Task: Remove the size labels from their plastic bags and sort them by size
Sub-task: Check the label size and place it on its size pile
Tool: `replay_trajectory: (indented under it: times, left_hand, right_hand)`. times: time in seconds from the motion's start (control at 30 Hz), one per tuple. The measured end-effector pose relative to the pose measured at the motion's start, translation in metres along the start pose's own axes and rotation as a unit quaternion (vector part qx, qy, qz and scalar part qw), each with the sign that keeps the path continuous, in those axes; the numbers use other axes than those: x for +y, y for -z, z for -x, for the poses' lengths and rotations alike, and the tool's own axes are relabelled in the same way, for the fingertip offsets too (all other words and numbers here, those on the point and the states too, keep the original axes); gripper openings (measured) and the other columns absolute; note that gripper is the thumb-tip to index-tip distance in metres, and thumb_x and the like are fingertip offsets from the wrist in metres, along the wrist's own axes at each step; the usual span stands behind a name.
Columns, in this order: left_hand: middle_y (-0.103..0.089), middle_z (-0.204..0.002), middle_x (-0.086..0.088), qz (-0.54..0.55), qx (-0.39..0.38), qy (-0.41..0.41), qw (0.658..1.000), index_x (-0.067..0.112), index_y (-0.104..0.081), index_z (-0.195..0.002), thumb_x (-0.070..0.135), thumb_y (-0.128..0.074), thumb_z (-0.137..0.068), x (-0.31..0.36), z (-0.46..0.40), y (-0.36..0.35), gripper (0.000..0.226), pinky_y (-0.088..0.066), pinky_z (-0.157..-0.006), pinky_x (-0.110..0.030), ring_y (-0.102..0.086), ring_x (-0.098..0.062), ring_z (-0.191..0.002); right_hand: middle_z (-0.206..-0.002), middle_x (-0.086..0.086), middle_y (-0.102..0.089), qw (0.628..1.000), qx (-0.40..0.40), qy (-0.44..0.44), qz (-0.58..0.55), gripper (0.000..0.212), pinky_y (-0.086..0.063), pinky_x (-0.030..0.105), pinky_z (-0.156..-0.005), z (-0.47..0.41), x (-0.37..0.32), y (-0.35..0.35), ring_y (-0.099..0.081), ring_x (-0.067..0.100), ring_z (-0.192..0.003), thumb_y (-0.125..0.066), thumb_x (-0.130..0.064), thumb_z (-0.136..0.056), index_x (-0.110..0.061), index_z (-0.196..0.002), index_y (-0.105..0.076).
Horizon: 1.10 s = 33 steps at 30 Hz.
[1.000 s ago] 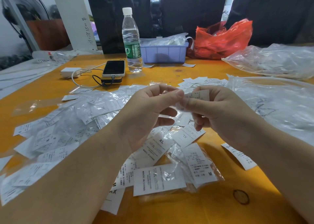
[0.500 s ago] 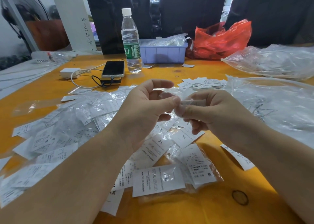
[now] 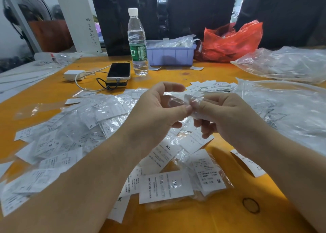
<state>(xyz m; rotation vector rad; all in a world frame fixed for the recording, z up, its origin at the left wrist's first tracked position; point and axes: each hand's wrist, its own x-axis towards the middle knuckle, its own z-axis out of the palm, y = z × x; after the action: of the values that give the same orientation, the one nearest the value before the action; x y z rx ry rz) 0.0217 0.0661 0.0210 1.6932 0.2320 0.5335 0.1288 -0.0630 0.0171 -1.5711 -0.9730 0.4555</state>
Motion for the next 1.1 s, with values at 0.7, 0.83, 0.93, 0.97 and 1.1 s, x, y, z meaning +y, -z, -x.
replay_trajectory:
  times: [0.7, 0.83, 0.93, 0.97, 1.1]
  left_hand:
    - [-0.071, -0.083, -0.002, 0.016, -0.030, 0.022, 0.999, 0.024, -0.058, -0.116, 0.004, -0.076, -0.078, 0.0028, -0.0003, 0.0032, 0.047, -0.057, -0.067, -0.027, -0.067, -0.015, -0.075]
    - [-0.073, -0.087, -0.007, -0.004, -0.032, 0.025, 0.999, 0.025, -0.057, -0.117, 0.005, -0.077, -0.079, -0.0002, -0.0019, 0.0024, 0.048, -0.056, -0.067, -0.028, -0.066, -0.015, -0.073]
    - [-0.071, -0.083, -0.004, 0.015, -0.027, 0.025, 0.999, 0.024, -0.057, -0.118, 0.013, -0.079, -0.078, 0.0012, -0.0019, 0.0037, 0.047, -0.054, -0.064, -0.025, -0.064, -0.012, -0.069]
    - [-0.071, -0.083, -0.003, 0.024, -0.027, 0.031, 0.999, 0.023, -0.057, -0.118, 0.016, -0.077, -0.079, 0.0020, -0.0013, 0.0037, 0.045, -0.053, -0.063, -0.024, -0.064, -0.012, -0.068]
    - [-0.070, -0.078, -0.002, 0.064, -0.021, 0.046, 0.997, 0.018, -0.060, -0.113, 0.022, -0.066, -0.087, 0.0010, -0.0024, 0.0034, 0.027, -0.052, -0.059, -0.025, -0.063, -0.012, -0.066]
  right_hand:
    - [-0.054, 0.002, -0.055, 0.999, 0.018, 0.025, -0.025, 0.020, -0.046, 0.026, -0.047, -0.0005, -0.0001, 0.0010, -0.049, 0.013, -0.047, -0.073, -0.020, -0.080, -0.007, -0.069, -0.063]
    - [-0.048, 0.000, -0.051, 0.998, 0.052, 0.030, -0.006, 0.032, -0.042, 0.029, -0.046, -0.0012, 0.0016, 0.0008, -0.044, 0.014, -0.043, -0.077, -0.028, -0.071, -0.002, -0.065, -0.058]
    - [-0.047, 0.001, -0.045, 0.998, 0.055, 0.032, -0.012, 0.043, -0.036, 0.032, -0.044, -0.0007, 0.0009, 0.0010, -0.038, 0.015, -0.043, -0.078, -0.037, -0.071, -0.003, -0.063, -0.053]
    - [-0.047, 0.002, -0.043, 0.998, 0.057, 0.032, -0.013, 0.050, -0.034, 0.032, -0.045, 0.0001, -0.0008, 0.0006, -0.036, 0.015, -0.043, -0.076, -0.044, -0.068, -0.002, -0.062, -0.050]
    - [-0.048, 0.000, -0.043, 0.998, 0.048, 0.046, 0.022, 0.055, -0.035, 0.030, -0.046, 0.0007, -0.0014, 0.0008, -0.037, 0.015, -0.045, -0.067, -0.049, -0.077, 0.003, -0.067, -0.053]
